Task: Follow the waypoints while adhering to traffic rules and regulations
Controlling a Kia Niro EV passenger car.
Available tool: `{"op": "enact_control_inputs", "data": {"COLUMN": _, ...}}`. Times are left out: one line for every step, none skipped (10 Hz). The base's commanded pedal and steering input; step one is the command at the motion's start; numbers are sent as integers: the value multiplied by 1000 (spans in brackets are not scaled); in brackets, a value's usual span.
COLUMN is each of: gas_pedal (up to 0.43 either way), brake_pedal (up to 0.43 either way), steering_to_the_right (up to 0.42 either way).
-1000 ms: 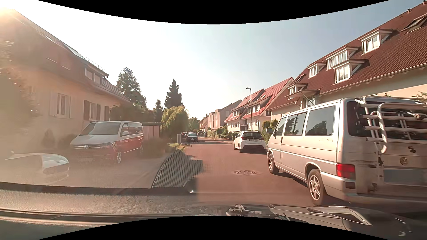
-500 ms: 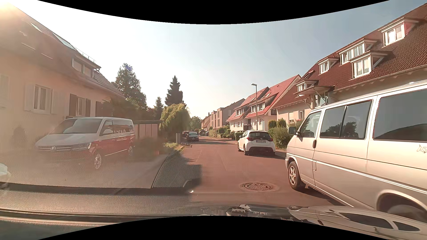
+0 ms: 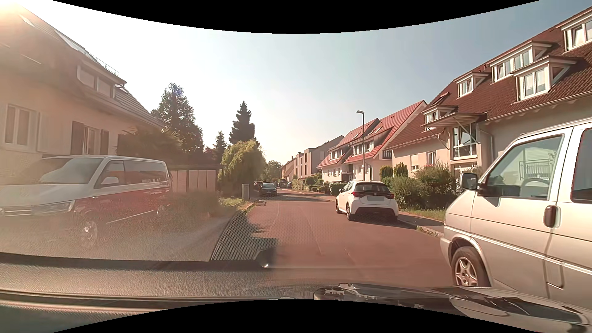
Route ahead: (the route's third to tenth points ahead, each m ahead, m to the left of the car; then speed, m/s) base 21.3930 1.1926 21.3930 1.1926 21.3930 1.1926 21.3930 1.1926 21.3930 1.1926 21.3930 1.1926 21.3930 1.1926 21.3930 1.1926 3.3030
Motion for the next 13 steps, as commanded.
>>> {"op": "enact_control_inputs", "data": {"gas_pedal": 0, "brake_pedal": 0, "steering_to_the_right": -25}}
{"op": "enact_control_inputs", "data": {"gas_pedal": 8, "brake_pedal": 0, "steering_to_the_right": -25}}
{"op": "enact_control_inputs", "data": {"gas_pedal": 8, "brake_pedal": 0, "steering_to_the_right": -25}}
{"op": "enact_control_inputs", "data": {"gas_pedal": 8, "brake_pedal": 0, "steering_to_the_right": -26}}
{"op": "enact_control_inputs", "data": {"gas_pedal": 8, "brake_pedal": 0, "steering_to_the_right": -26}}
{"op": "enact_control_inputs", "data": {"gas_pedal": 8, "brake_pedal": 0, "steering_to_the_right": -25}}
{"op": "enact_control_inputs", "data": {"gas_pedal": 8, "brake_pedal": 0, "steering_to_the_right": -23}}
{"op": "enact_control_inputs", "data": {"gas_pedal": 8, "brake_pedal": 0, "steering_to_the_right": -25}}
{"op": "enact_control_inputs", "data": {"gas_pedal": 28, "brake_pedal": 0, "steering_to_the_right": -27}}
{"op": "enact_control_inputs", "data": {"gas_pedal": 28, "brake_pedal": 0, "steering_to_the_right": -27}}
{"op": "enact_control_inputs", "data": {"gas_pedal": 28, "brake_pedal": 0, "steering_to_the_right": -26}}
{"op": "enact_control_inputs", "data": {"gas_pedal": 28, "brake_pedal": 0, "steering_to_the_right": -25}}
{"op": "enact_control_inputs", "data": {"gas_pedal": 28, "brake_pedal": 0, "steering_to_the_right": -24}}
